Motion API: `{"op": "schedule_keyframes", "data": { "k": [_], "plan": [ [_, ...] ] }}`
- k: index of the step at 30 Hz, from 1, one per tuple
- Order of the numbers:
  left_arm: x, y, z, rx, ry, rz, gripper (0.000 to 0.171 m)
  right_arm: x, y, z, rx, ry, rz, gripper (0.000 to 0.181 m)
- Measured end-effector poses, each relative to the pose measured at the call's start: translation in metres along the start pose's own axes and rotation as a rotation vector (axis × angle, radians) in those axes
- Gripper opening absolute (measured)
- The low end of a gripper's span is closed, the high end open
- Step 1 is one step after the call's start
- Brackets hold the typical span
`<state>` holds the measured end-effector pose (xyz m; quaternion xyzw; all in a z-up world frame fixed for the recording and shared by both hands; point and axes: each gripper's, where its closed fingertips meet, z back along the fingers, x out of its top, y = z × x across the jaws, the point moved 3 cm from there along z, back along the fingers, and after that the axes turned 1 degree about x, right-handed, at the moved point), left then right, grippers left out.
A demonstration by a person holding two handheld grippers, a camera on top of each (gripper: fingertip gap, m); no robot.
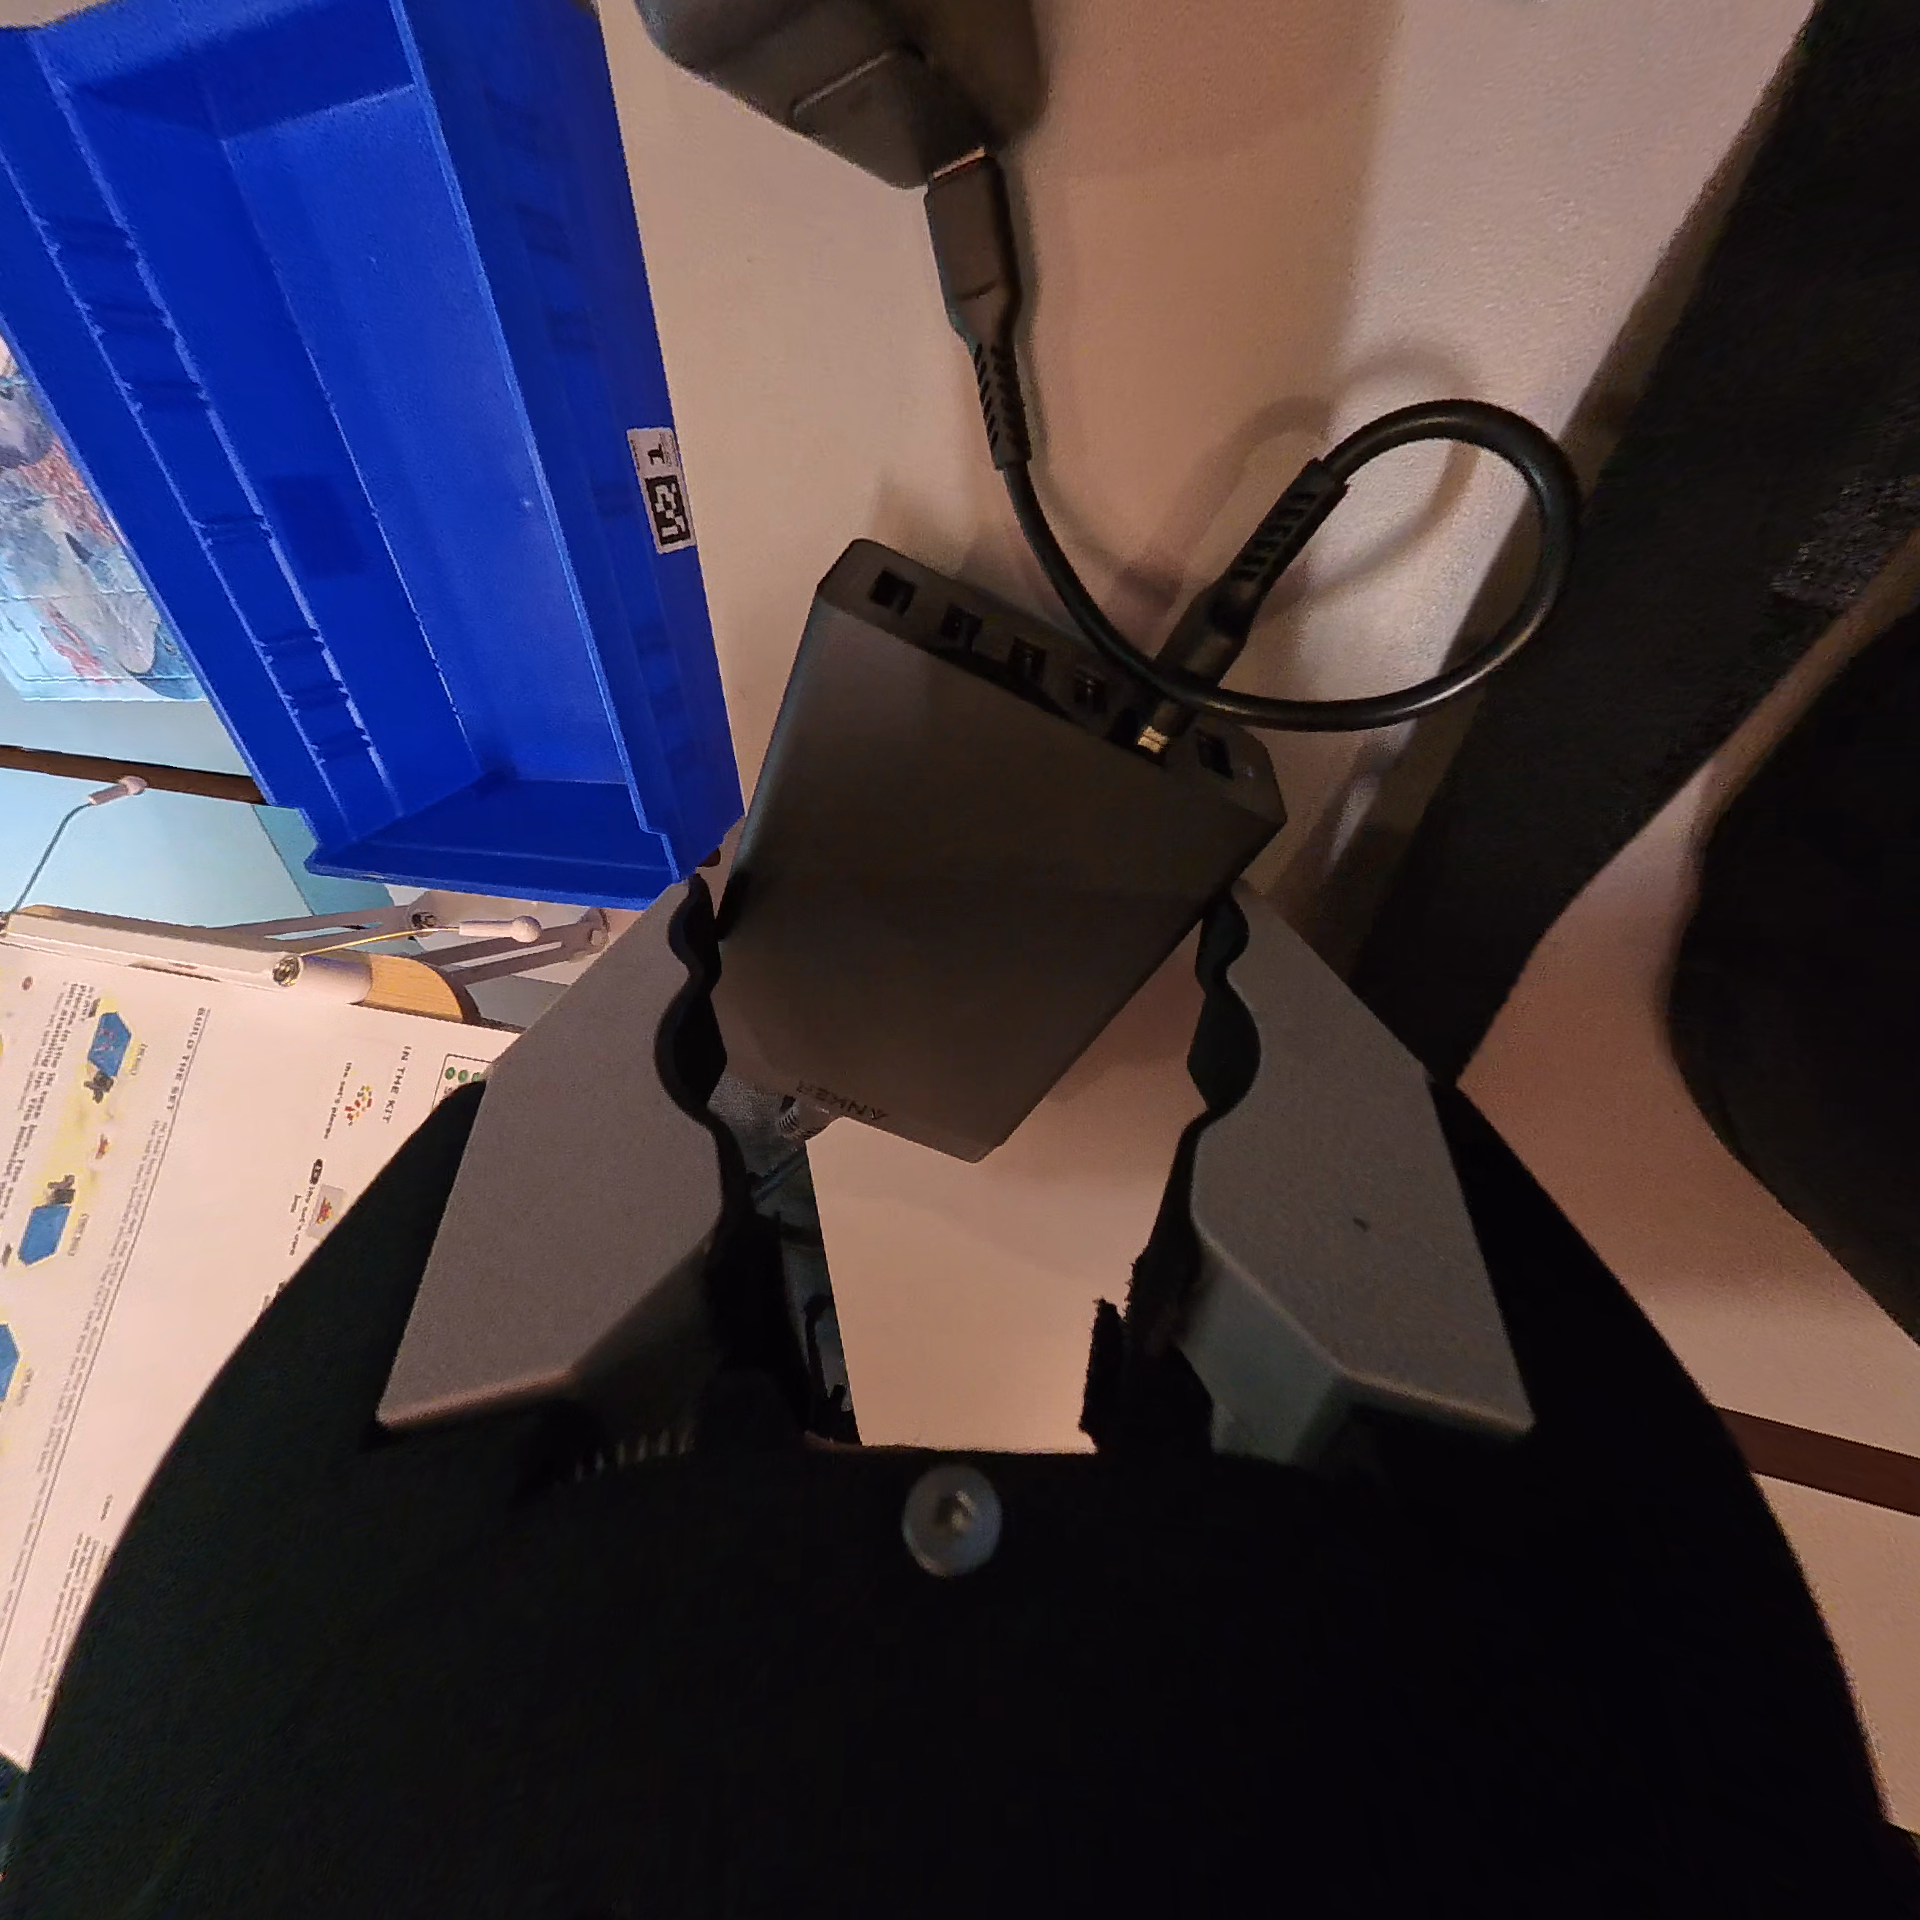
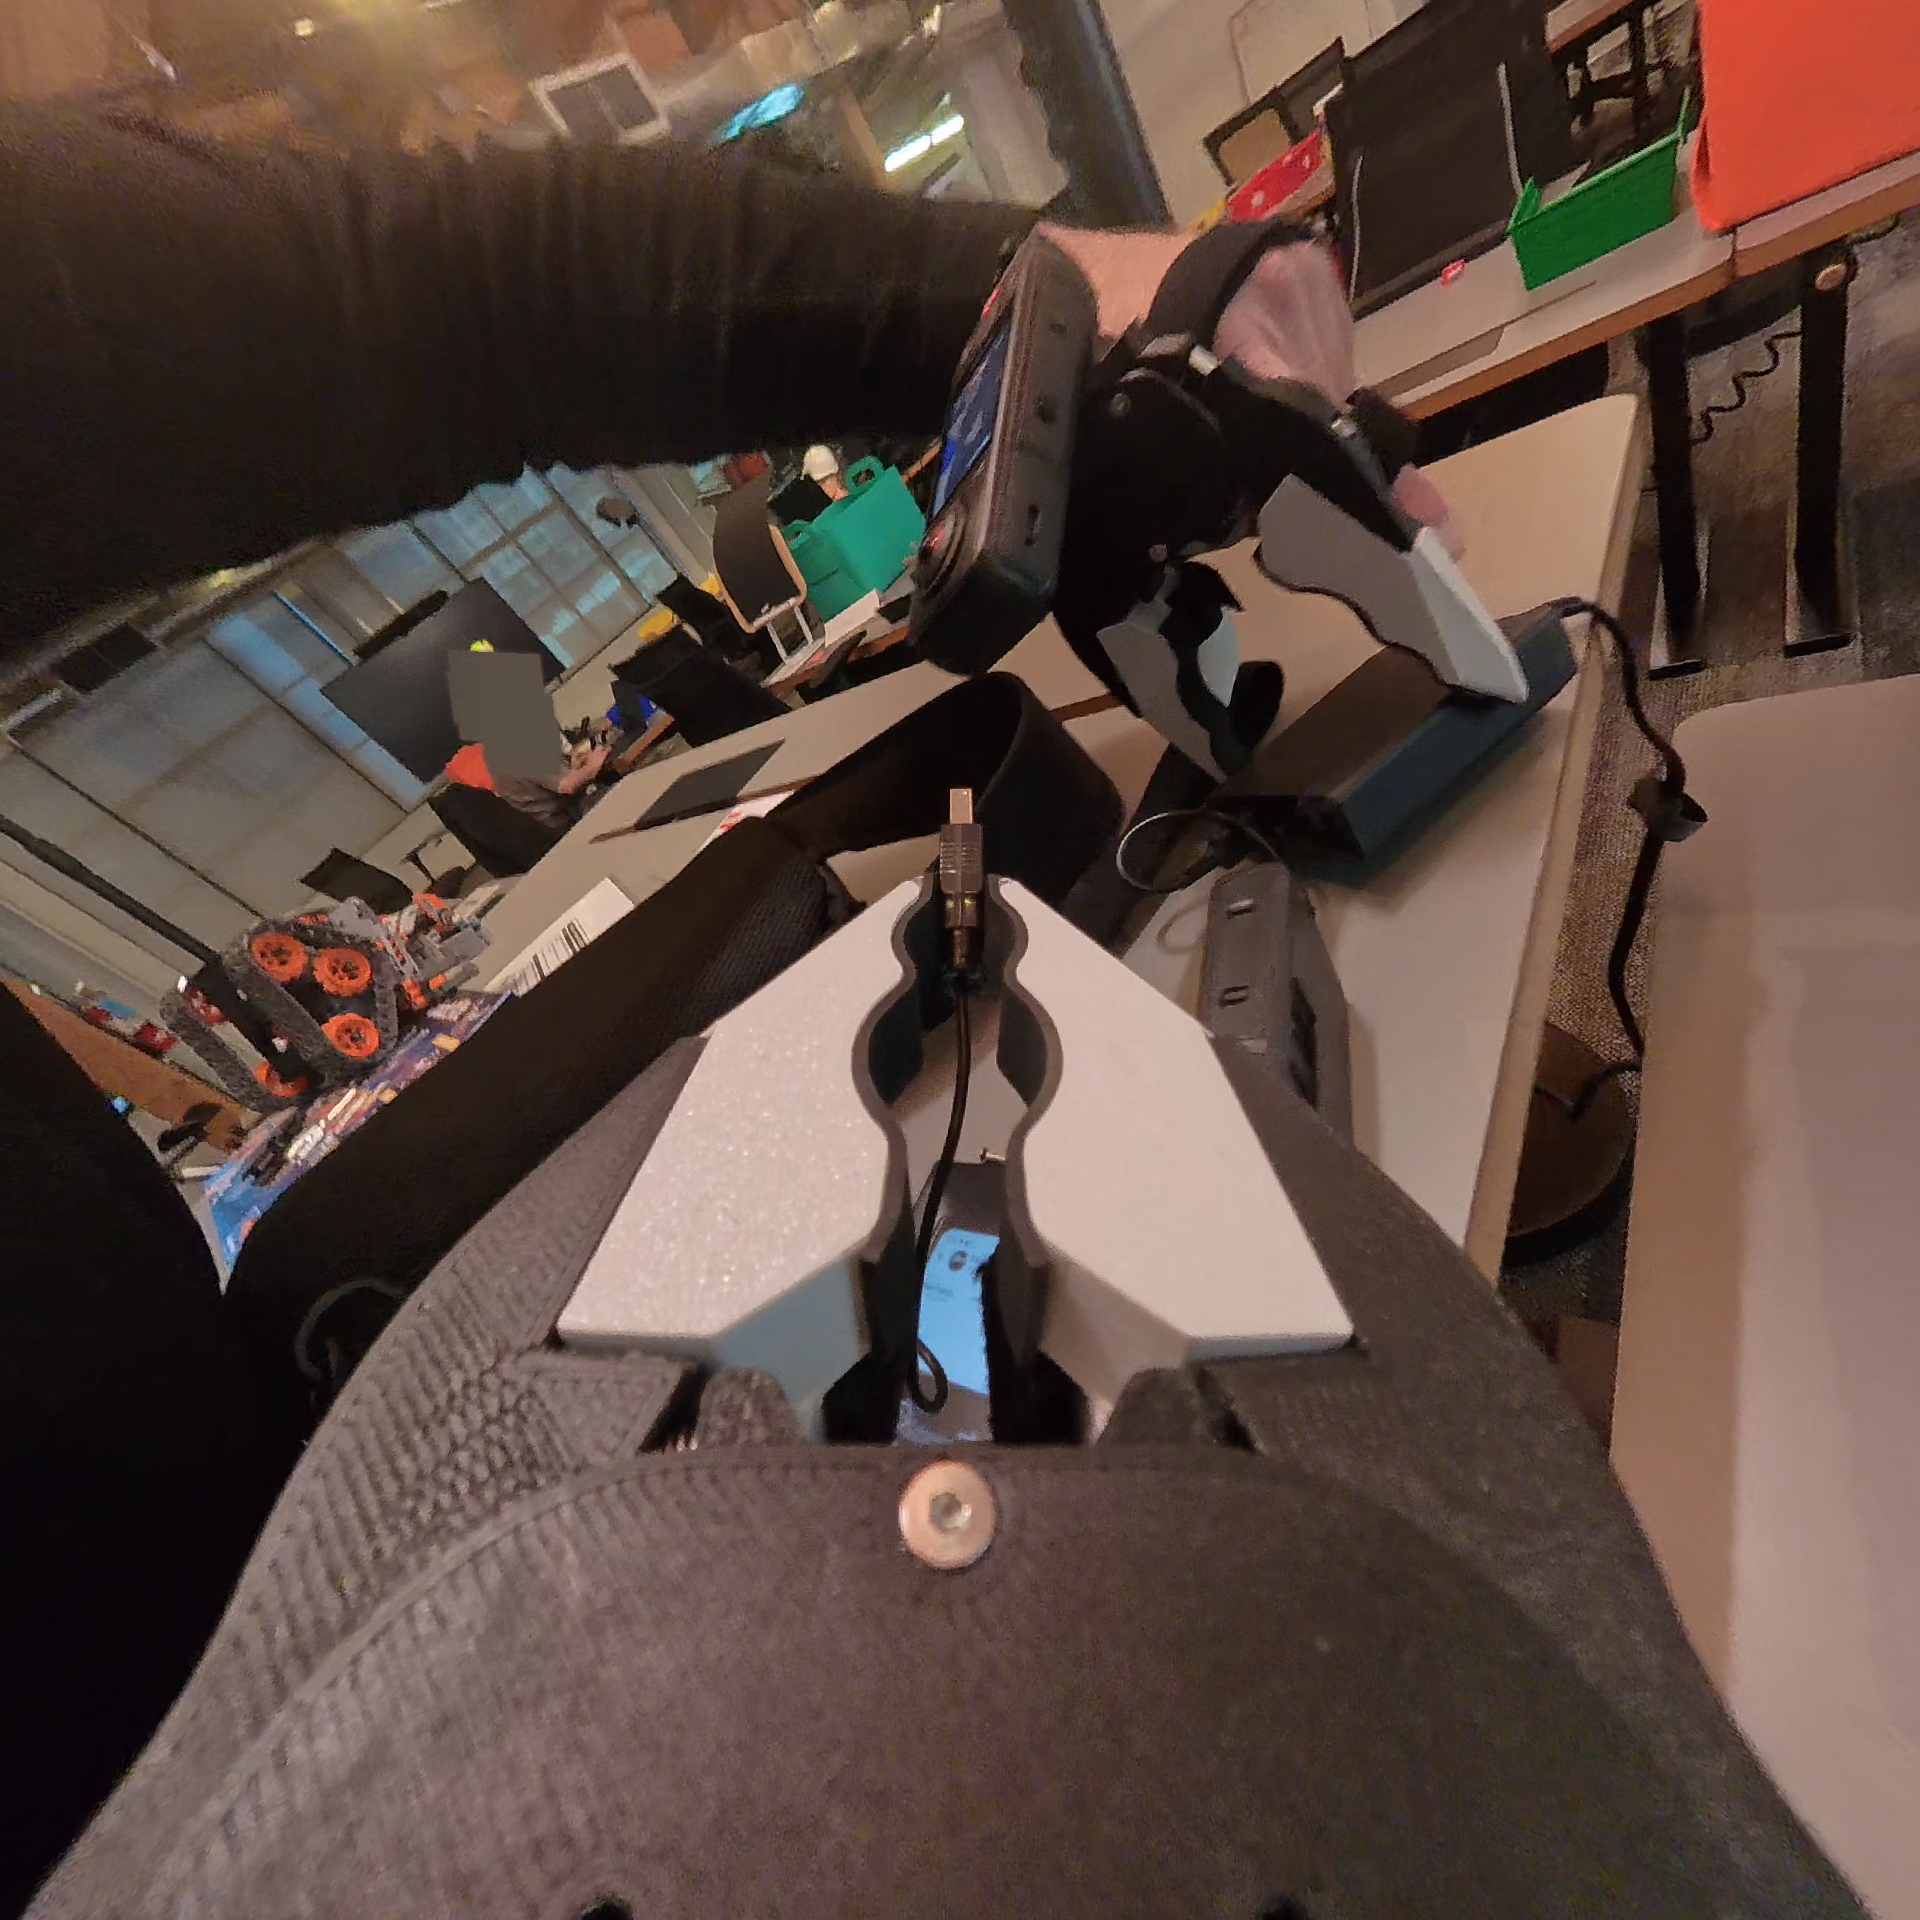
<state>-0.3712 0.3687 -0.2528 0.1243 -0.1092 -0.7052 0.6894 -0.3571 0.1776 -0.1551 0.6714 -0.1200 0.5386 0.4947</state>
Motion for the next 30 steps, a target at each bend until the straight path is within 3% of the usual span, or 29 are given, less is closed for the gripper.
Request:
{"op": "schedule_keyframes", "data": {
  "k": [5, 9, 19, 25, 30],
  "plan": [
    [0.000, 0.001, 0.001, 0.011, -0.023, 0.021, 0.089, 0.020, -0.035, 0.017, -0.101, -0.058, -0.061, 0.004],
    [0.001, 0.005, 0.003, 0.030, -0.073, 0.093, 0.089, 0.021, -0.065, 0.015, -0.149, -0.016, -0.066, 0.004],
    [0.006, 0.015, 0.001, 0.057, -0.167, 0.239, 0.089, 0.007, -0.101, -0.029, -0.280, 0.236, 0.263, 0.004],
    [0.008, 0.018, -0.002, 0.051, -0.208, 0.285, 0.090, -0.001, -0.104, -0.051, -0.328, 0.322, 0.401, 0.004],
    [0.010, 0.024, -0.002, 0.039, -0.252, 0.334, 0.089, -0.006, -0.111, -0.052, -0.356, 0.323, 0.385, 0.005]
  ]
}}
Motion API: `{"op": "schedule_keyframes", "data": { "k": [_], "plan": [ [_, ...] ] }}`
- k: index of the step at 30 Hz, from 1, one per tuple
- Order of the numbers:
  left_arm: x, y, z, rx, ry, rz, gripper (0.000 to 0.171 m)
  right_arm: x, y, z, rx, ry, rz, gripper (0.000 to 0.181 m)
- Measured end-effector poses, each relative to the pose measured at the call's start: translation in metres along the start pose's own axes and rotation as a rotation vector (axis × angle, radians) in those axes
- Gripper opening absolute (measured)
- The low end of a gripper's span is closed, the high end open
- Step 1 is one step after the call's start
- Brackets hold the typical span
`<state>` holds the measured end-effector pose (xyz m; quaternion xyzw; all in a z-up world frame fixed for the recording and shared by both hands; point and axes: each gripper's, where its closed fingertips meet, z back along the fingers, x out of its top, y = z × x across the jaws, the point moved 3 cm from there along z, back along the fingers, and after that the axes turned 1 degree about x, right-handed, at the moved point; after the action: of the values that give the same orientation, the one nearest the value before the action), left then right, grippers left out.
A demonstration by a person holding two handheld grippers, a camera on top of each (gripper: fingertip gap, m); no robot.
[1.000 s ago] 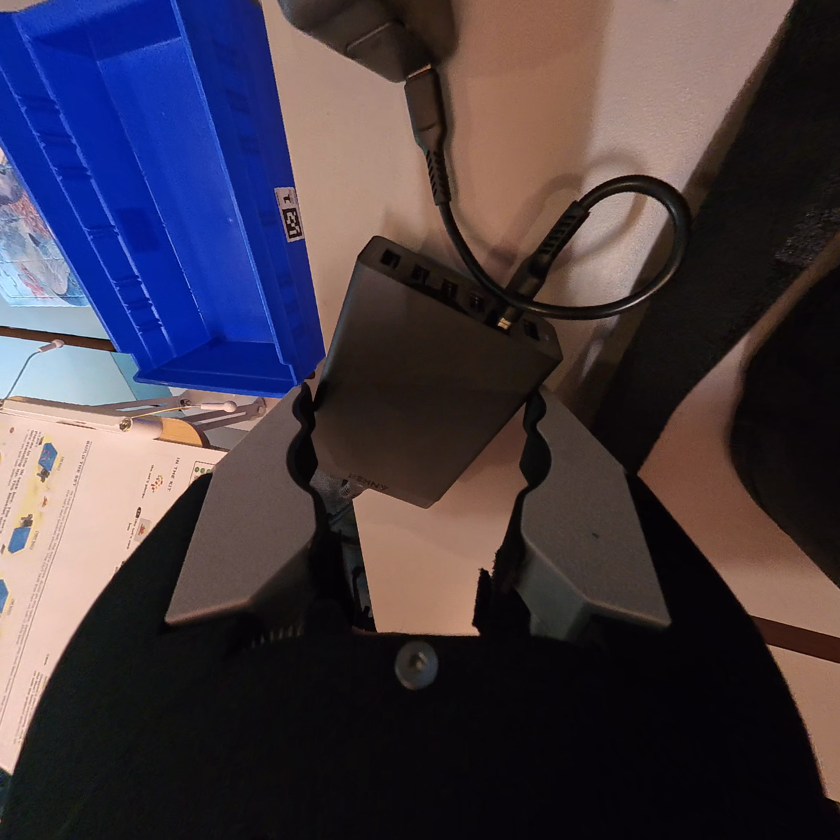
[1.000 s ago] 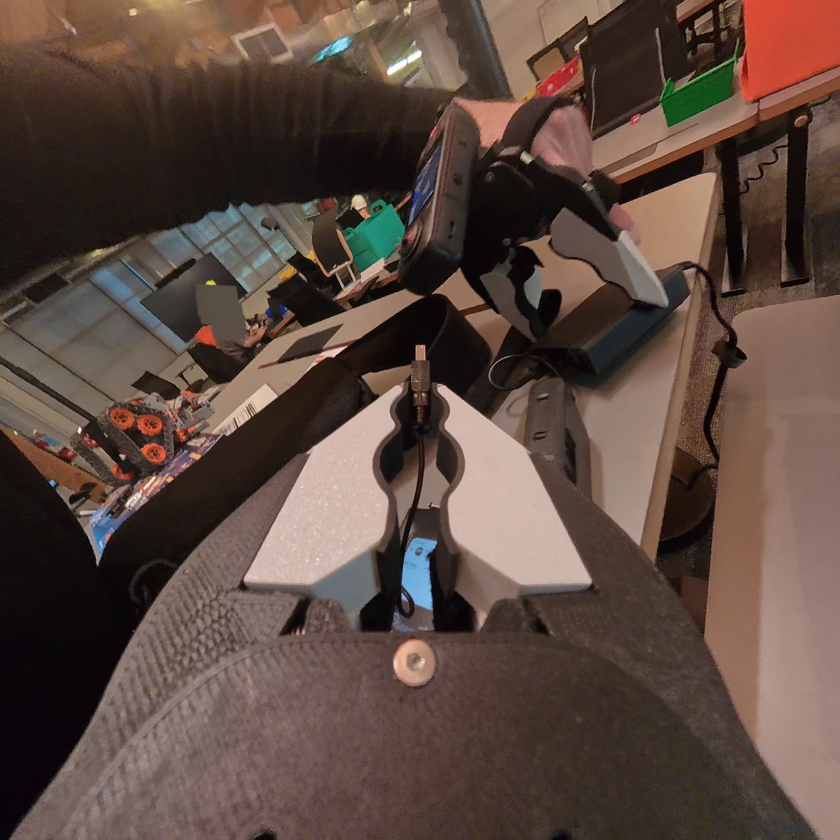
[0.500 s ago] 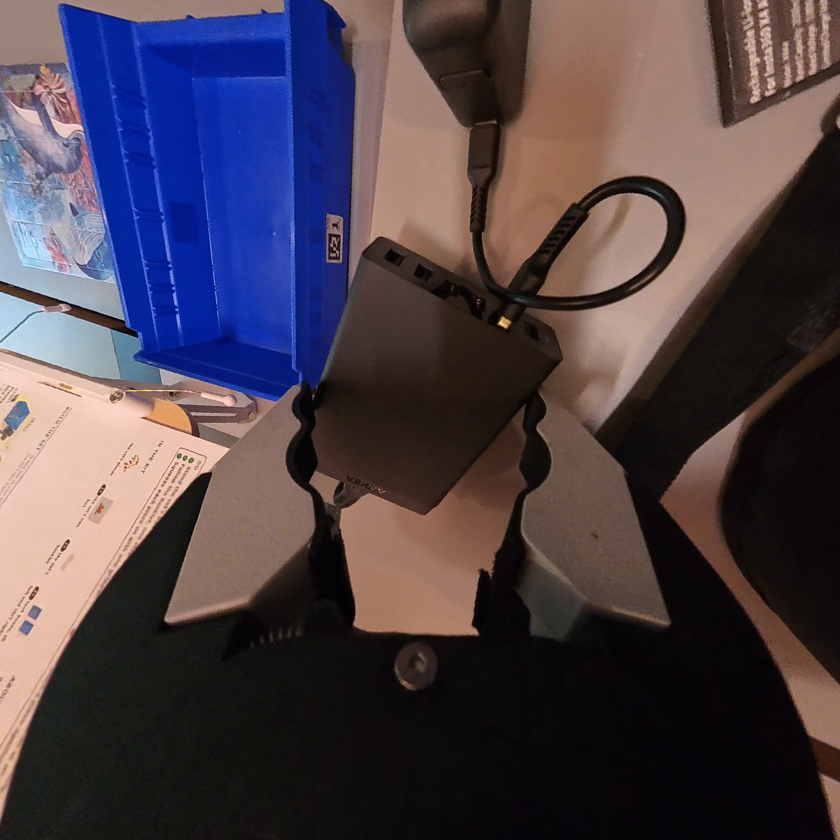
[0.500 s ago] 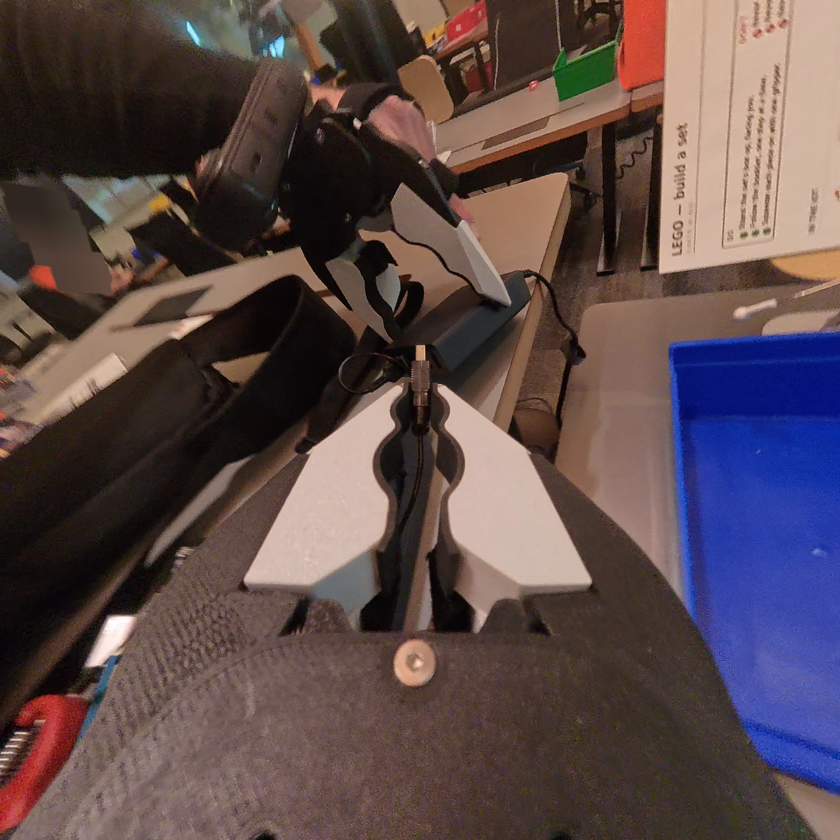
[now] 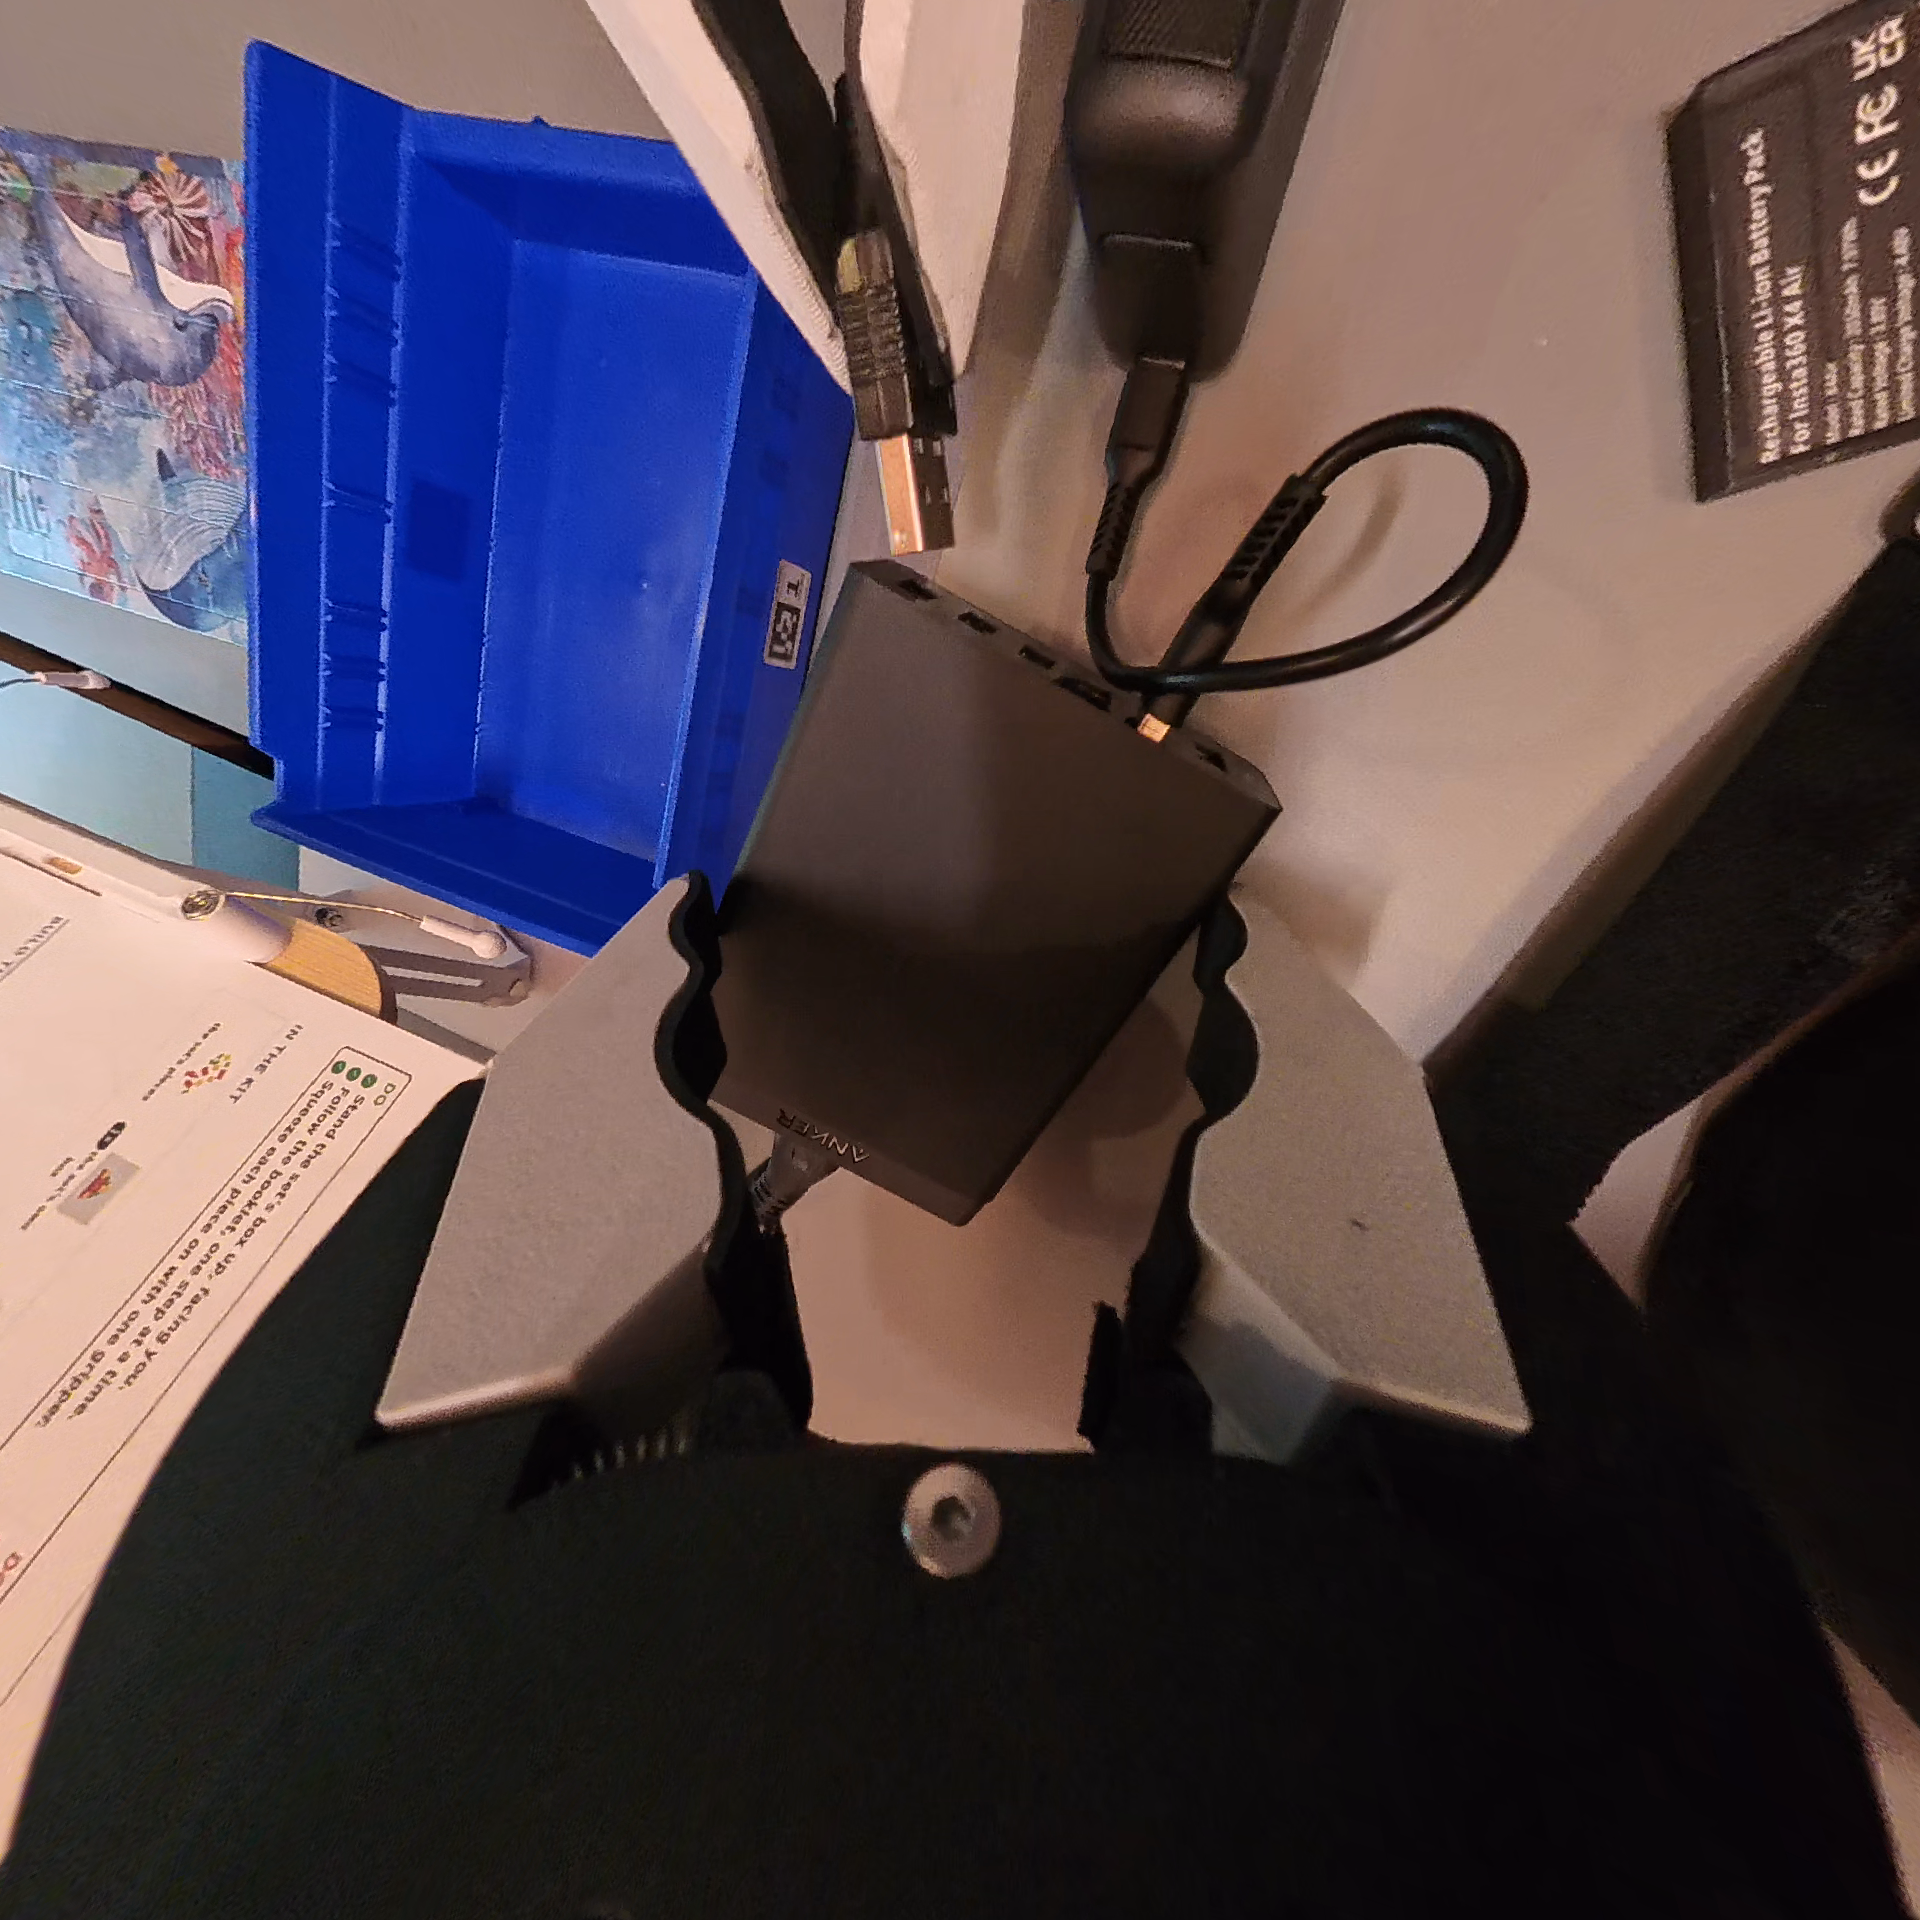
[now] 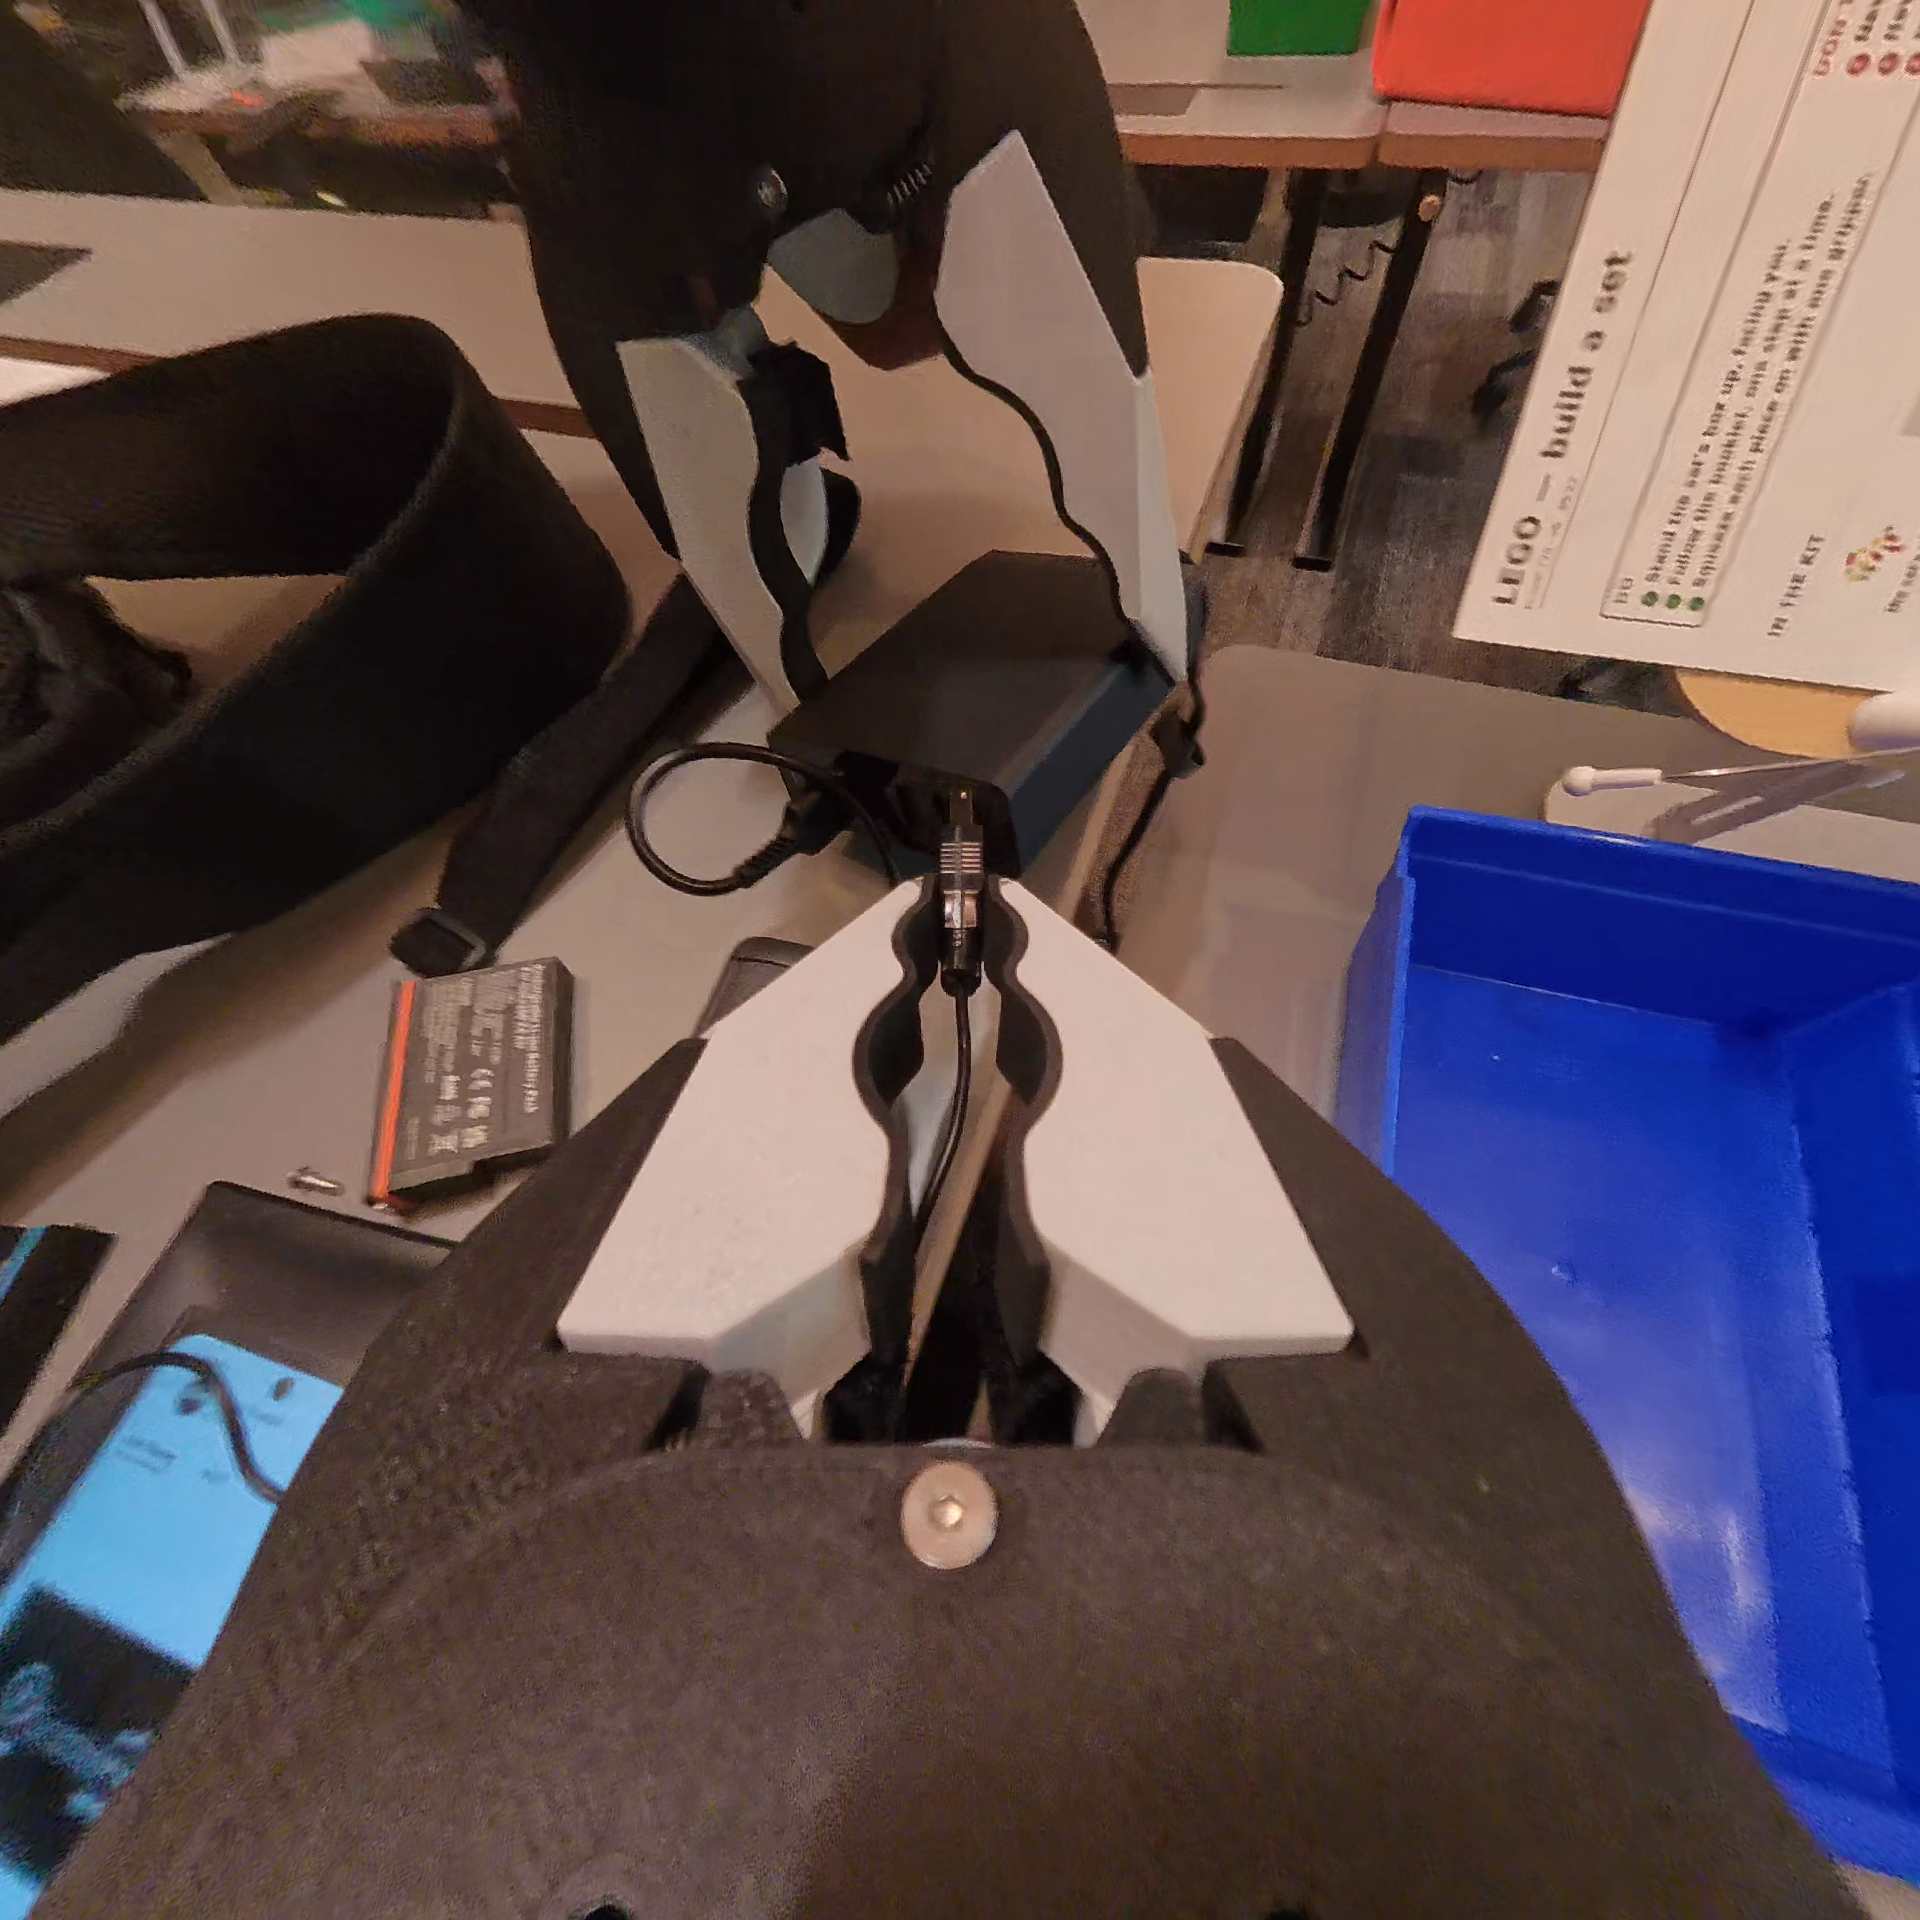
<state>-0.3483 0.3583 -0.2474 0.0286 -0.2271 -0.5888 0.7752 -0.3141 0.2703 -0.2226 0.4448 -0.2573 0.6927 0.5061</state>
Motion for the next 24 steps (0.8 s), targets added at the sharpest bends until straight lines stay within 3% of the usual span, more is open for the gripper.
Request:
{"op": "schedule_keyframes", "data": {
  "k": [11, 24],
  "plan": [
    [0.006, 0.012, -0.008, -0.028, -0.072, 0.133, 0.089, -0.012, -0.016, -0.001, -0.150, 0.018, 0.047, 0.004],
    [0.005, 0.012, -0.019, -0.072, -0.092, 0.194, 0.089, -0.033, -0.024, -0.009, -0.117, -0.028, -0.093, 0.004]
  ]
}}
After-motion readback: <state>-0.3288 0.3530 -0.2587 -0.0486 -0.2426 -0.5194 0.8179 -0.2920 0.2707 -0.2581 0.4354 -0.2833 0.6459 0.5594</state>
